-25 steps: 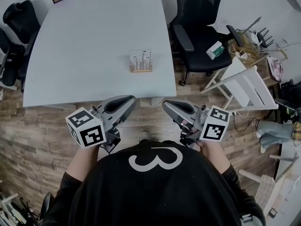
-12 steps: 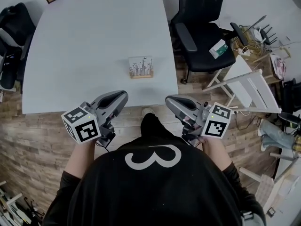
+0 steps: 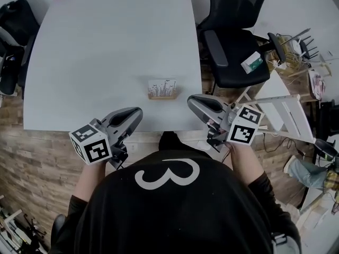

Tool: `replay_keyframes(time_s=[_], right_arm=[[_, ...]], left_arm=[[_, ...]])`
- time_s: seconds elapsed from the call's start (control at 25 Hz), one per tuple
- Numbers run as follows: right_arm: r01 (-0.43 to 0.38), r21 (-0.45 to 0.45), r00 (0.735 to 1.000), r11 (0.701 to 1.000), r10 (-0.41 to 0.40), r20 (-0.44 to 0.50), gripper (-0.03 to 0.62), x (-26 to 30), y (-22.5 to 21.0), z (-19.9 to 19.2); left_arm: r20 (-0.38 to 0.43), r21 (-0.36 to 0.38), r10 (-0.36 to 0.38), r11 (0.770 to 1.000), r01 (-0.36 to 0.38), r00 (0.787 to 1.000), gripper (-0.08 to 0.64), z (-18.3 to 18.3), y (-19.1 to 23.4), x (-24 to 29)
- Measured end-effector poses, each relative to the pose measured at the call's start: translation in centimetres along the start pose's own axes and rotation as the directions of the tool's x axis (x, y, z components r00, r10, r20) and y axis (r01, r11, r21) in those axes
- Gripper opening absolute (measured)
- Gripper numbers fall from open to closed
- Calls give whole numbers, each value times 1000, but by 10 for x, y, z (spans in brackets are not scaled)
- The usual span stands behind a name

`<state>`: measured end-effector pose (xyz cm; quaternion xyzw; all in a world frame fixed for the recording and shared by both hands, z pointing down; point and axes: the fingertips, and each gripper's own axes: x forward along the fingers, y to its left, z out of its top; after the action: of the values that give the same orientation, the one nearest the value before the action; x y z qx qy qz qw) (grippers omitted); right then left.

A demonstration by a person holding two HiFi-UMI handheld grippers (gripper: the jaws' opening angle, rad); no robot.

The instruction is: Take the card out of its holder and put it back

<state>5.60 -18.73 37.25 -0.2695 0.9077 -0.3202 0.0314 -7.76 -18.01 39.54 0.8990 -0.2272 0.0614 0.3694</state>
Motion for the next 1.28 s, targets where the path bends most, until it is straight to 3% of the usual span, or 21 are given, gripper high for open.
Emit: replay_keyframes(time_s=[0.36,0.64,1.28], right_arm=[[-33,-153,997,988,22,-70,92,32,-40,8],[-85,-153,990,985,65,-128,92,57,-58,-8],[-197,-243,973,950,158,-170,58,69,-63,-20]], left_arm=[[-7,-75,47,996,-48,999,15,-1,27,2],[9,-142,77,987,-75,997,15,-4,48,-6],[-16,-146,91,985,-92,996,15,-11,57,-4]])
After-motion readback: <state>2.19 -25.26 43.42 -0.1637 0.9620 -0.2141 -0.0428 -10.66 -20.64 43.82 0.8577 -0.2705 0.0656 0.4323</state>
